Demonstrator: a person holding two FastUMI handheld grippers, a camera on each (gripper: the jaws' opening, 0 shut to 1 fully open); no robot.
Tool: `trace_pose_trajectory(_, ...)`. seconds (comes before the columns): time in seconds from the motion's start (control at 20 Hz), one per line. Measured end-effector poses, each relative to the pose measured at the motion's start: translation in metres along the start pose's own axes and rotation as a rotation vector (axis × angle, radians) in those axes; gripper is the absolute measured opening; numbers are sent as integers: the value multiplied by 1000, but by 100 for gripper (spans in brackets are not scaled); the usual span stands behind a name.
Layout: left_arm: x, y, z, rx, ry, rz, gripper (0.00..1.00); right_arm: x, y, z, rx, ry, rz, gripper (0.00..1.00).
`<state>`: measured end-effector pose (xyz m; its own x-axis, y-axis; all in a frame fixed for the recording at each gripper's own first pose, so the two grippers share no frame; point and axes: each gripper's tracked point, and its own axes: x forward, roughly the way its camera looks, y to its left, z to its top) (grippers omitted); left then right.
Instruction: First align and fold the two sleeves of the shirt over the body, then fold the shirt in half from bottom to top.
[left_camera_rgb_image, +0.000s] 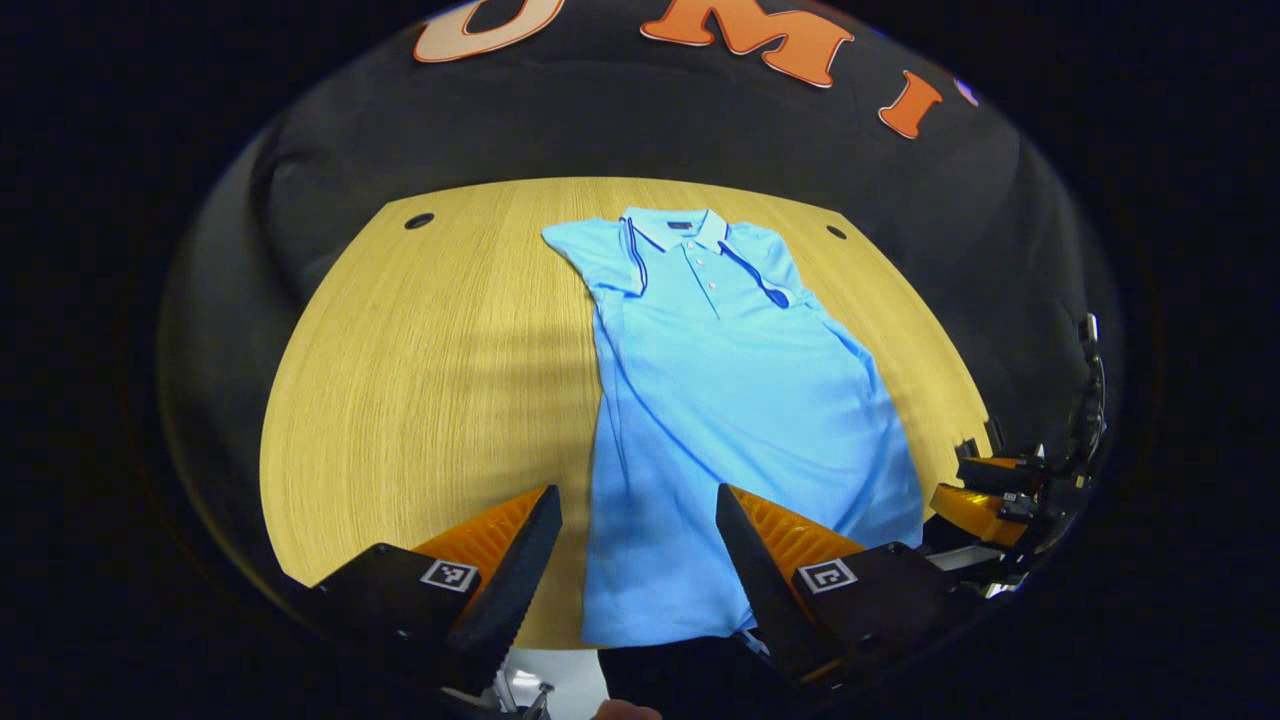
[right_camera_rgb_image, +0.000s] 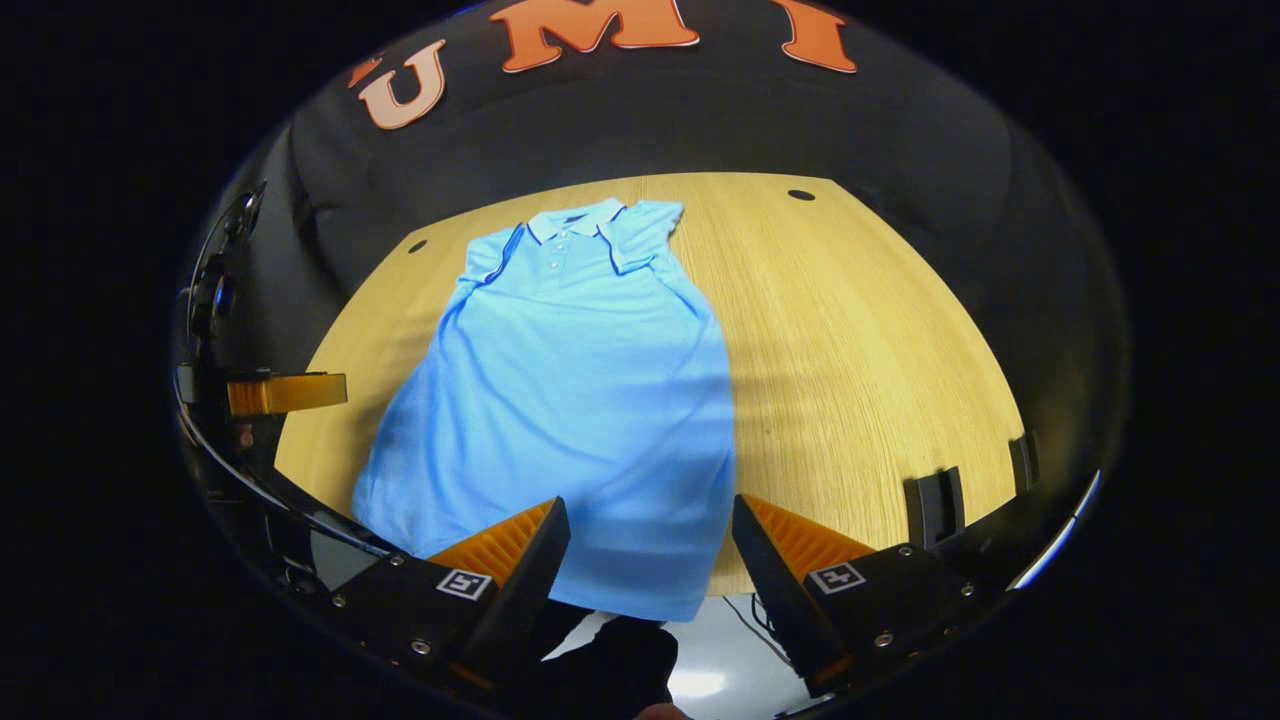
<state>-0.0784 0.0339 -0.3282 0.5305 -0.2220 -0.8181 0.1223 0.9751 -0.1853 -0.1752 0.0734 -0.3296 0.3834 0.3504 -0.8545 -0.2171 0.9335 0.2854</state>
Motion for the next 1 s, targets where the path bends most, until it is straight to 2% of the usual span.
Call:
trace_pose_trajectory(0.35, 7, 7, -67, 185, 74, 75, 100, 14, -7, -29, -46, 60, -1, 99)
trace_pose_trajectory(0.5, 7, 12, -90, 199, 104, 109, 100, 19, -12, -42, -56, 87, -6, 99)
trace_pose_trajectory(0.7, 16, 19, -109, 151, 113, 128, 100, 26, -11, -61, -56, 132, 4, 99)
trace_pose_trajectory(0.8, 21, 29, -110, 175, 65, 167, 100, 30, -13, -73, -74, 151, -7, 99)
trace_pose_trajectory(0.85, 24, 33, -111, 191, 50, 179, 100, 29, -13, -70, -88, 126, -15, 99)
trace_pose_trajectory(1.0, 23, 30, -114, 194, -24, 148, 100, 32, -13, -69, -120, 100, -32, 98)
